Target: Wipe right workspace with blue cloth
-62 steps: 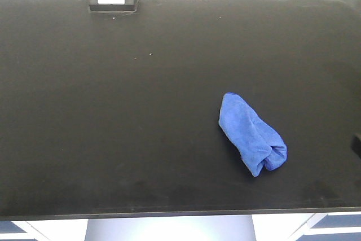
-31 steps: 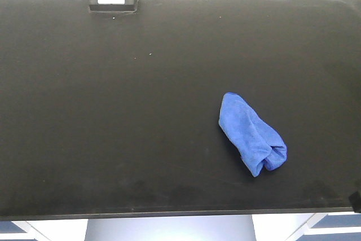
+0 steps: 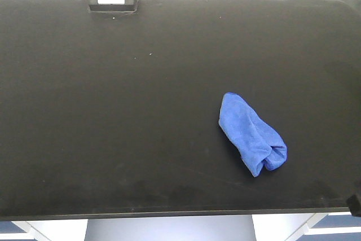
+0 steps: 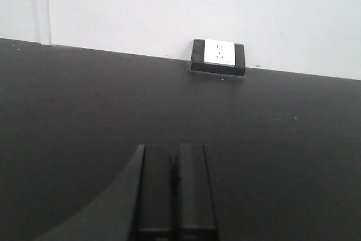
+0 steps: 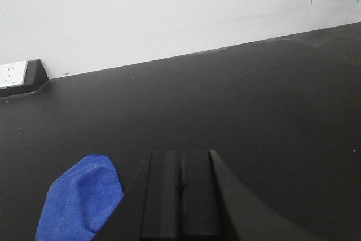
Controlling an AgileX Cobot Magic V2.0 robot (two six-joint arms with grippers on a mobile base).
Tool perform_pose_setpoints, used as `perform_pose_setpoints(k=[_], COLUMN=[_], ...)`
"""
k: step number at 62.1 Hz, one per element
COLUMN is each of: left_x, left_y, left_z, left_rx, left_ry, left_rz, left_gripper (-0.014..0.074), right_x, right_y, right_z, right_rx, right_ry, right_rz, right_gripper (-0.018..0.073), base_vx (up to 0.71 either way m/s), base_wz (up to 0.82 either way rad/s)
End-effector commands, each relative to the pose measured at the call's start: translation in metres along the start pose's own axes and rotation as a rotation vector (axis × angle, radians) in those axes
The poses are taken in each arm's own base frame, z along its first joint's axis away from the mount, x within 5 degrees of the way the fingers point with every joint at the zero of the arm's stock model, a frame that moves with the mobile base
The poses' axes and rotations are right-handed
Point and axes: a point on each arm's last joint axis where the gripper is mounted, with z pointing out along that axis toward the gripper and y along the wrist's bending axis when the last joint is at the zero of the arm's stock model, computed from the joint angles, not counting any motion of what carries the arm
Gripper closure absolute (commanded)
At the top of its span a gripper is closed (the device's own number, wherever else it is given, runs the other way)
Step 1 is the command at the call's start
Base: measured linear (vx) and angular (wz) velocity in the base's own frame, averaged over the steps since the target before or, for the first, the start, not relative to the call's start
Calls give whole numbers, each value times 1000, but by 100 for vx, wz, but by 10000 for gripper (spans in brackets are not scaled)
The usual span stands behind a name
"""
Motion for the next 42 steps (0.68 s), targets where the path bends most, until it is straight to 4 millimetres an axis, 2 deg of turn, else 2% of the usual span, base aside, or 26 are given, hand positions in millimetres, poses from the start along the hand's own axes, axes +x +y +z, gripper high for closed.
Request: perform_pose_setpoints(k=[1,42], left_x=[2,2], left_y=[0,0], left_z=[1,1], left_rx=[17,17], left_ry=[-66,-66], left_rz=[-9,-9], left_gripper=[602,602], right_x=[-1,-1], right_y=[0,0], right_z=[1,1], right_rx=[-11,-11], right_ry=[-63,-63], right_rz=[-13,-13], right_gripper=[567,567], base_vx=[0,0], base_wz=[0,0])
